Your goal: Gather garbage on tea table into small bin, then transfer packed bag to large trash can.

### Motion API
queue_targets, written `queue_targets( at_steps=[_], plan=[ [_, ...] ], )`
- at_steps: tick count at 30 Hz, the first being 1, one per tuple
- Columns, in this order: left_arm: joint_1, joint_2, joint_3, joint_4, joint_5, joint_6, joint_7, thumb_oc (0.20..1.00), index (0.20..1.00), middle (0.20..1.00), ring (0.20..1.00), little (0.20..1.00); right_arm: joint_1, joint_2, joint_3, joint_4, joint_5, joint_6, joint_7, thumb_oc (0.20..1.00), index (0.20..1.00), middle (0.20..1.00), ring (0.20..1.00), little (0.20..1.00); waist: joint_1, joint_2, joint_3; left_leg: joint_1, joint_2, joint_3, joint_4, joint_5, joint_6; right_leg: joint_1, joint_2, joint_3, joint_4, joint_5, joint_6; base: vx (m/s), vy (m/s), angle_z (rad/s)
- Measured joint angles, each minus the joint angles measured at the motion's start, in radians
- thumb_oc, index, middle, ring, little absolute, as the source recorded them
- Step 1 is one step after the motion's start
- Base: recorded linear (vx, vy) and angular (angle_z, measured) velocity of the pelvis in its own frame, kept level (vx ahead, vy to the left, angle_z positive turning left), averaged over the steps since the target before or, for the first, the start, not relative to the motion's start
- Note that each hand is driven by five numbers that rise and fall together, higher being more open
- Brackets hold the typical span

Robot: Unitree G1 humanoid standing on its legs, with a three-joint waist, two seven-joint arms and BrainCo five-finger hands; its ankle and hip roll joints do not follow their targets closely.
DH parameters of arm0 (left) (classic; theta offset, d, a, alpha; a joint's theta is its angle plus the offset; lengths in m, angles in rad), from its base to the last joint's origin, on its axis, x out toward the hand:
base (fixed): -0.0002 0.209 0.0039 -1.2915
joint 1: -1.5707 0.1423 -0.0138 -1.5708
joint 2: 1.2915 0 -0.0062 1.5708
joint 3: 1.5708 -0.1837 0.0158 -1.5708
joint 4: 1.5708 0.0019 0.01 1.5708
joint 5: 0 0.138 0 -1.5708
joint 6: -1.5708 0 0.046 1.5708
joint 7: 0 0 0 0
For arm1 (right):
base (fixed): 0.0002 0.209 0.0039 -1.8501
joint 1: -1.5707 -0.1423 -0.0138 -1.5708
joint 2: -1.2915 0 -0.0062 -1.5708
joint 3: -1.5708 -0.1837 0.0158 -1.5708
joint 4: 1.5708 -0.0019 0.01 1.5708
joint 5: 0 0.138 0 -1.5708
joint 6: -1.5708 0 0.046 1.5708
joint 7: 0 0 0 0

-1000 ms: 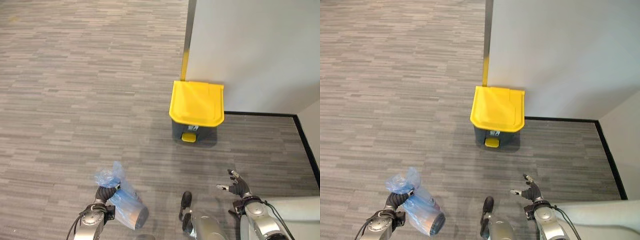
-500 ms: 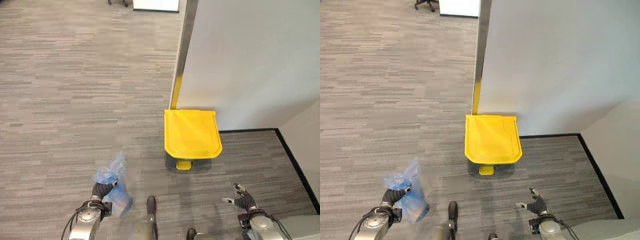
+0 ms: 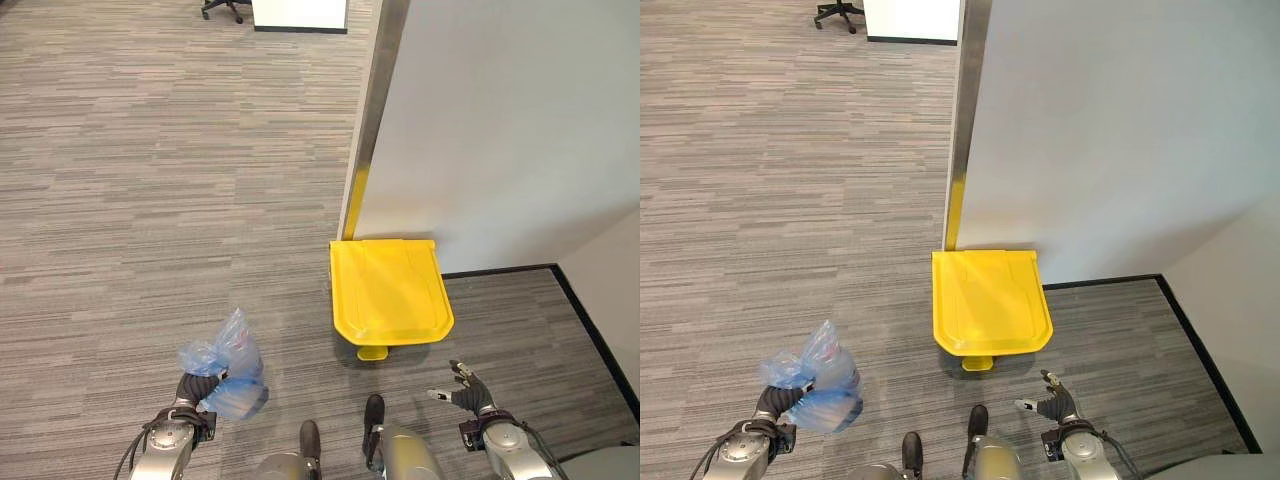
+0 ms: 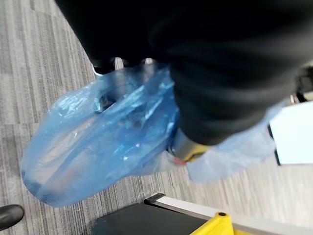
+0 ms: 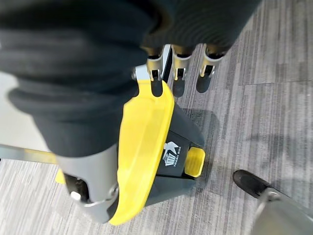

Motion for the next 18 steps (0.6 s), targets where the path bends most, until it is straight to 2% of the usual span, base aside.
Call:
queue_targets(
  at_steps=[2,7,11,15,18],
  plan=[
    [0.027,-0.009,0.0,0.0,0.0,0.0,0.0,0.2,0.2,0.2,0.2,0.2,0.013,-0.001,-0.027,0.002,0.0,0.0,-0.001,1.0,1.0,1.0,1.0,1.0,0.003,0.007,-0.024,0.014,0.028,-0.002,0.002,-0.006,-0.009,0.054,0.04,-0.005,-0.083,0.038,-0.016,0.1,-0.072,-0.09],
    [0.03,-0.017,0.0,0.0,0.0,0.001,-0.001,0.2,0.2,0.2,0.2,0.2,0.02,-0.035,-0.036,0.0,0.001,0.0,-0.002,1.0,1.0,1.0,1.0,1.0,-0.001,0.016,-0.045,0.031,0.069,-0.006,0.0,-0.016,-0.026,0.121,0.095,-0.009,-0.192,0.084,-0.063,0.06,-0.04,-0.07],
    [0.027,-0.041,-0.001,-0.001,0.0,0.001,-0.003,0.2,0.2,0.2,0.2,0.2,0.028,-0.04,-0.04,0.0,0.002,-0.001,-0.001,1.0,1.0,1.0,1.0,1.0,-0.006,0.025,-0.058,0.046,0.079,-0.004,-0.008,-0.018,-0.038,0.139,0.105,-0.006,-0.203,0.075,-0.052,0.02,0.008,-0.03],
    [0.031,-0.042,-0.002,-0.001,0.0,0.001,-0.003,0.2,0.2,0.2,0.2,0.2,0.041,-0.04,-0.041,0.0,0.002,-0.001,-0.001,1.0,1.0,1.0,1.0,1.0,-0.006,0.019,-0.06,0.043,0.071,-0.003,-0.015,-0.017,-0.043,0.134,0.098,-0.002,-0.203,0.077,-0.048,-0.04,0.065,-0.03],
    [0.025,-0.025,-0.002,-0.001,0.0,0.001,-0.003,0.2,0.2,0.2,0.2,0.2,0.037,-0.032,-0.04,0.001,0.002,0.0,-0.001,1.0,1.0,1.0,1.0,1.0,-0.005,-0.025,-0.065,-0.002,0.061,0.0,0.016,-0.017,-0.041,0.094,0.089,0.006,-0.201,0.095,-0.029,-0.12,0.143,-0.05]
  ],
)
